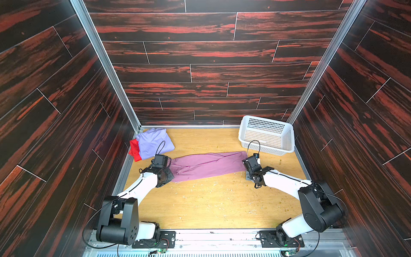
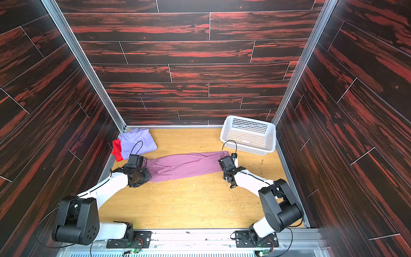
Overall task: Fold and stack t-shirts
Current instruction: Move the T-shirt to the center of the board.
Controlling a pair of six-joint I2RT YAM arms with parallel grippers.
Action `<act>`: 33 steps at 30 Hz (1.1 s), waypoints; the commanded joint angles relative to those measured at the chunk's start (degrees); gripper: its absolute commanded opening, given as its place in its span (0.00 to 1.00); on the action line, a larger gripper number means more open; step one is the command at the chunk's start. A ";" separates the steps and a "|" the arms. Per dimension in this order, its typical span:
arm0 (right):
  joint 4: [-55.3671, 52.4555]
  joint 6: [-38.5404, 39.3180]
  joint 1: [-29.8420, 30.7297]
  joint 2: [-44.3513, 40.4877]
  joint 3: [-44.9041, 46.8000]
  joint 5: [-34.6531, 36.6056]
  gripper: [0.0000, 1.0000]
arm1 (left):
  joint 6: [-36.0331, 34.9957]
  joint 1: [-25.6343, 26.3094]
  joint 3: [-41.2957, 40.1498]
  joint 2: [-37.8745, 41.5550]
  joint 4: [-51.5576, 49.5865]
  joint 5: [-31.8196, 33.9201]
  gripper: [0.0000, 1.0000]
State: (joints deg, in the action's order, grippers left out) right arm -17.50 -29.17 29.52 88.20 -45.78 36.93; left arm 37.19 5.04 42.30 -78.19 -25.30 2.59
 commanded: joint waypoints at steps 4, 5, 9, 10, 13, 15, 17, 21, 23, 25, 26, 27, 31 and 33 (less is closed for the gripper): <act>1.84 0.42 0.10 5.23 -3.35 2.32 0.64 | -1.38 -0.35 -1.54 3.77 -4.12 1.21 0.13; 2.97 0.89 0.10 6.20 -3.67 2.20 0.64 | -1.43 -0.29 -1.61 4.03 -4.24 1.23 0.13; 8.78 3.47 -0.63 8.96 -3.83 -0.90 0.68 | -1.34 -0.29 -1.71 4.61 -4.33 1.02 0.13; 10.45 4.29 -0.91 9.34 -3.87 -1.90 0.69 | -1.32 -0.31 -1.72 4.82 -4.36 0.86 0.13; 14.44 5.89 -2.09 10.14 -4.09 -4.42 0.74 | -1.24 -0.29 -1.70 4.98 -4.64 0.84 0.13; 15.89 6.65 -2.91 10.28 -4.74 -5.42 0.75 | -1.24 -0.30 -1.65 4.86 -4.69 0.94 0.13; 17.80 7.88 -3.95 10.51 -5.09 -8.18 0.75 | -1.11 -0.29 -1.73 4.63 -4.74 0.75 0.13; 21.24 9.39 -6.31 11.90 -5.72 -14.27 0.75 | -1.15 -0.36 -1.52 4.08 -4.66 0.57 0.13; 21.90 9.40 -6.90 12.80 -6.32 -15.65 0.74 | -1.33 -0.29 -1.31 3.63 -4.60 0.49 0.13; 21.85 9.70 -7.37 14.19 -7.35 -16.75 0.74 | -1.53 -0.30 -1.01 3.23 -4.82 0.65 0.13; 21.62 9.73 -7.45 14.91 -7.80 -16.80 0.74 | -1.51 -0.34 -1.03 3.09 -4.77 0.66 0.13; 21.24 9.83 -7.61 15.60 -8.21 -17.03 0.74 | -1.58 -0.34 -1.00 3.05 -4.71 0.60 0.13; 20.38 9.22 -8.37 18.04 -8.77 -17.14 0.72 | -1.59 -0.29 -0.91 3.05 -5.00 0.67 0.13; 18.88 8.77 -8.59 19.04 -9.56 -16.70 0.71 | -1.59 -0.36 -0.91 3.23 -5.09 0.59 0.13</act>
State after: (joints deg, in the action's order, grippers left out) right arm 3.51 -20.40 21.61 105.51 -53.80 21.10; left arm 36.38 5.04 41.12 -74.96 -28.93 2.57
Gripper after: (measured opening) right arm 0.718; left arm 0.132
